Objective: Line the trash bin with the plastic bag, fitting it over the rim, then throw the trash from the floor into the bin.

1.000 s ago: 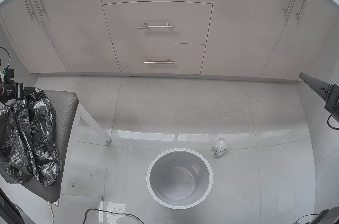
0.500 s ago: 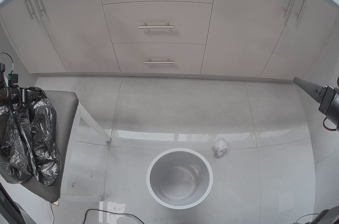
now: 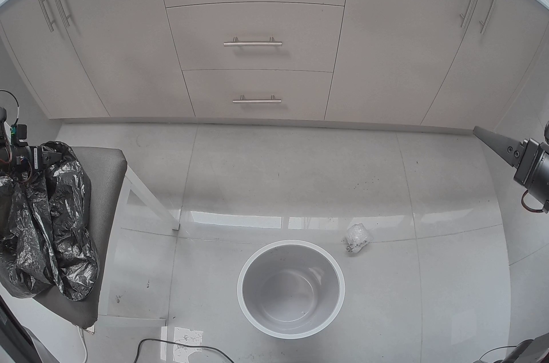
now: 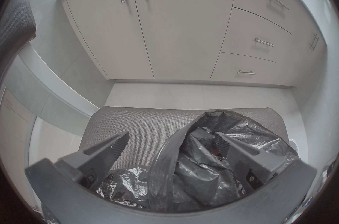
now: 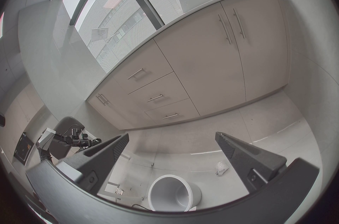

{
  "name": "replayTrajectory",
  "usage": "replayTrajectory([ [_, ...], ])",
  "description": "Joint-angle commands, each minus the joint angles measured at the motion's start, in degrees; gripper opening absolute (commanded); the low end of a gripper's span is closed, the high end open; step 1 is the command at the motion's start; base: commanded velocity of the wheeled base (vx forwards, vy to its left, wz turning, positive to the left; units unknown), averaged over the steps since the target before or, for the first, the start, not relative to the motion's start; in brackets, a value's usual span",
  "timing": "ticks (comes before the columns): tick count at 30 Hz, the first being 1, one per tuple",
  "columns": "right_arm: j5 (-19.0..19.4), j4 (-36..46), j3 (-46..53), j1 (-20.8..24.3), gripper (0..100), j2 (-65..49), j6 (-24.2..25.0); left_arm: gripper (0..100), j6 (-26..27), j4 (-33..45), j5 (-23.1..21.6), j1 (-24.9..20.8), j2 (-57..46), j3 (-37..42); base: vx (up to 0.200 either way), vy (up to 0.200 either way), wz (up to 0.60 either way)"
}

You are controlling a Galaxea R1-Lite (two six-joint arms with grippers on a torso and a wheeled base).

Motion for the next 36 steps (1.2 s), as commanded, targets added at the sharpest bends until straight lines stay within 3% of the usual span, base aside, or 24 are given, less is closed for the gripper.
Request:
replayTrajectory([
  [1, 0.01, -0.01, 0.04, 0.02, 100, -0.16, -0.01, 0, 0.01, -0.06, 0.04, -0.09, 0.05, -0.12, 0.0, 0.0, 0.0],
  [13, -0.08, -0.89, 0.04, 0.02, 100, -0.34, 0.08, 0, -2.53, 0.03, -1.54, -0.36, -0.91, 0.32, 0.0, 0.0, 0.0],
  [17, -0.08, -0.89, 0.31, 0.02, 100, -0.43, -0.1, 0, -10.27, 0.21, -5.06, -1.68, -5.13, 1.46, 0.0, 0.0, 0.0],
  [22, 0.01, -0.89, 0.39, 0.11, 100, 0.01, 0.08, 0, -28.46, 0.29, -11.21, -6.51, -17.44, 6.12, 0.0, 0.0, 0.0],
  [23, 0.01, -0.89, 0.39, 0.11, 100, 0.01, 0.08, 0, -29.17, 0.21, -11.65, -6.86, -18.23, 6.56, 0.0, 0.0, 0.0],
  [24, 0.01, -0.89, 0.39, 0.11, 100, 0.45, -0.01, 0, -32.07, 0.29, -12.97, -9.59, -22.54, 9.64, 0.0, 0.0, 0.0],
  [29, 0.01, -0.8, 0.66, 0.46, 100, 1.16, 0.17, 0, -36.2, 0.12, -12.79, -19.87, -32.47, 17.46, 0.0, 0.0, 0.0],
  [33, 0.01, -0.89, 1.36, 3.01, 100, 3.0, -0.1, 0, -44.02, 0.03, -8.75, -29.27, -39.06, 20.36, 0.0, 0.0, 0.0],
  [35, -0.08, -0.89, 1.62, 5.12, 100, 4.23, 0.25, 0, -48.59, -0.5, 0.74, -35.16, -39.76, 20.18, 0.0, 0.0, 0.0],
  [36, -0.08, -1.06, 1.97, 7.06, 100, 5.81, -0.1, 0, -50.35, -2.34, 10.59, -39.91, -39.06, 20.09, 0.0, 0.0, 0.0],
])
